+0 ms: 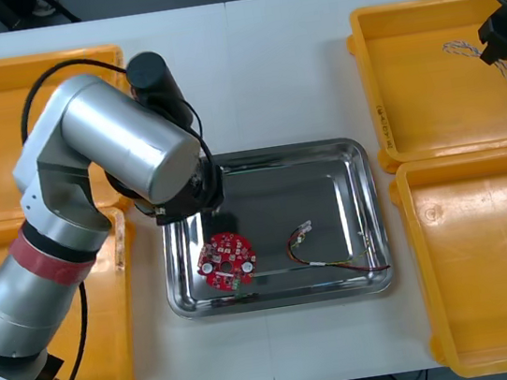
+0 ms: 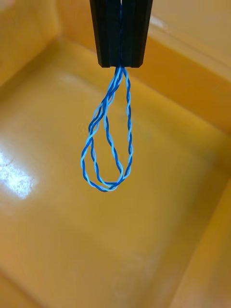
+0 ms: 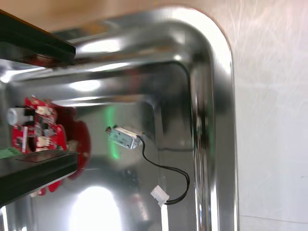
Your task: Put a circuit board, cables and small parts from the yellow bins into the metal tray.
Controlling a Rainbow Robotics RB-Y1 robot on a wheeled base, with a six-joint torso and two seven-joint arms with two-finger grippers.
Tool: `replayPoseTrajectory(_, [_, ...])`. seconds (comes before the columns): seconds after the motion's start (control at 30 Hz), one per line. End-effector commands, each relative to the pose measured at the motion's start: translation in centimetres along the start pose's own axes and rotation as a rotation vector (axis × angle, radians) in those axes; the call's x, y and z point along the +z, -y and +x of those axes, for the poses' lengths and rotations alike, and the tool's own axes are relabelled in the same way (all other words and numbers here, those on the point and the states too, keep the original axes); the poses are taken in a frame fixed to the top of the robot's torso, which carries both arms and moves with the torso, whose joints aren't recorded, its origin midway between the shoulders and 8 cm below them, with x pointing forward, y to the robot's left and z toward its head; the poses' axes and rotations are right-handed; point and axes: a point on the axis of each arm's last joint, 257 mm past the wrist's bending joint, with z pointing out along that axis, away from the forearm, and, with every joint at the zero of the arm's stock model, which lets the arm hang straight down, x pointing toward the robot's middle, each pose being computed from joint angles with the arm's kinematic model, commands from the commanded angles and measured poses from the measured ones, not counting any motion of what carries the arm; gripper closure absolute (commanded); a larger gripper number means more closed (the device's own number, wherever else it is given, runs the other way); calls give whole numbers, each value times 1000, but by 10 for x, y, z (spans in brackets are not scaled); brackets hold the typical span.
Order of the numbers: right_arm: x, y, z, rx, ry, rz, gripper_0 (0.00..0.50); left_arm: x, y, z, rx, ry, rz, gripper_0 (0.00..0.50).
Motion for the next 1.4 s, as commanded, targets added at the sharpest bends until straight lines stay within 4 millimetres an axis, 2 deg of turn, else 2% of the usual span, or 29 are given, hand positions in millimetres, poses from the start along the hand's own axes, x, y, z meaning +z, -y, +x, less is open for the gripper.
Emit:
replayPoseTrajectory(0.03, [-31,10,4,49,7,36,500,-46,-25,-40,4,63,-5,0])
replayPoseTrajectory(0.13, [-38,2,6,39,-10,30,500,-56,-40,-47,6,62,-7,0])
replayPoseTrajectory(0.43, [-52,-12,-27,-16,63,76,500,-78,-86,-66,7,86,-25,0])
replayPoseTrajectory(0.67, [-52,-43,-55,-100,129,72,500,-87,-117,-77,26,93,-39,0])
replayPoseTrajectory(0.8, [-48,-60,-58,-170,136,95,500,-89,-133,-82,38,87,-46,0])
replayPoseTrajectory(1.1, [-35,-117,-75,-362,145,95,500,-89,-168,-92,32,59,-62,0])
replayPoseTrajectory(1.27, [-21,-162,-80,-486,135,22,500,-84,-188,-97,50,45,-87,0])
replayPoseTrajectory(1.4, [-9,-193,-76,-577,111,-24,500,-78,-200,-103,74,51,-104,0])
